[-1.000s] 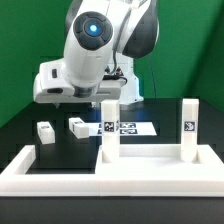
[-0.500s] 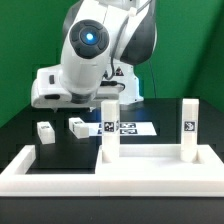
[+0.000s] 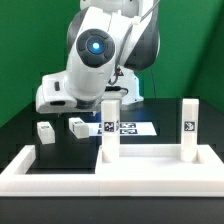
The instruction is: Assemble desk
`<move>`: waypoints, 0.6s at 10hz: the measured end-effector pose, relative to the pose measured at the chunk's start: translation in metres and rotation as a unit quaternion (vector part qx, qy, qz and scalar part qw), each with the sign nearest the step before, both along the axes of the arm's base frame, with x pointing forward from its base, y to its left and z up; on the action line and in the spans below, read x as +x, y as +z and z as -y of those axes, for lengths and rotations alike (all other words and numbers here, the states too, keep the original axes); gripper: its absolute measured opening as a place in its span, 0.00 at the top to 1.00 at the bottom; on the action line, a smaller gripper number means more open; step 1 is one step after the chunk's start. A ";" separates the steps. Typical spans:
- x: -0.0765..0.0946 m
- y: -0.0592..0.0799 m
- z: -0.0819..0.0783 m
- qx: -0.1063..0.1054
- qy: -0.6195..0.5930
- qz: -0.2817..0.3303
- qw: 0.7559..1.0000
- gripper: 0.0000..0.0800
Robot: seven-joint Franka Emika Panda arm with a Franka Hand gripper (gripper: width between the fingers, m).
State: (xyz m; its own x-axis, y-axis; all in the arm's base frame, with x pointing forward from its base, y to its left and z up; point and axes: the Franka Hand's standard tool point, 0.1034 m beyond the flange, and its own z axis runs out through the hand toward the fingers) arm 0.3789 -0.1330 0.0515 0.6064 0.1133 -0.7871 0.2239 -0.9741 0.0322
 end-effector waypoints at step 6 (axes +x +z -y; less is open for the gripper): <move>-0.009 -0.014 -0.008 0.003 0.010 -0.006 1.000 0.19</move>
Offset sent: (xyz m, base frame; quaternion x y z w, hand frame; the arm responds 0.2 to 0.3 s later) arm -0.0024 0.0069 -0.0086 0.0004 0.0063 0.0029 1.0000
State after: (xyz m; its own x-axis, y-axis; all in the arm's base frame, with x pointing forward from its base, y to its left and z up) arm 0.3695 -0.1251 0.0377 0.5946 0.1305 -0.7934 0.2431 -0.9697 0.0227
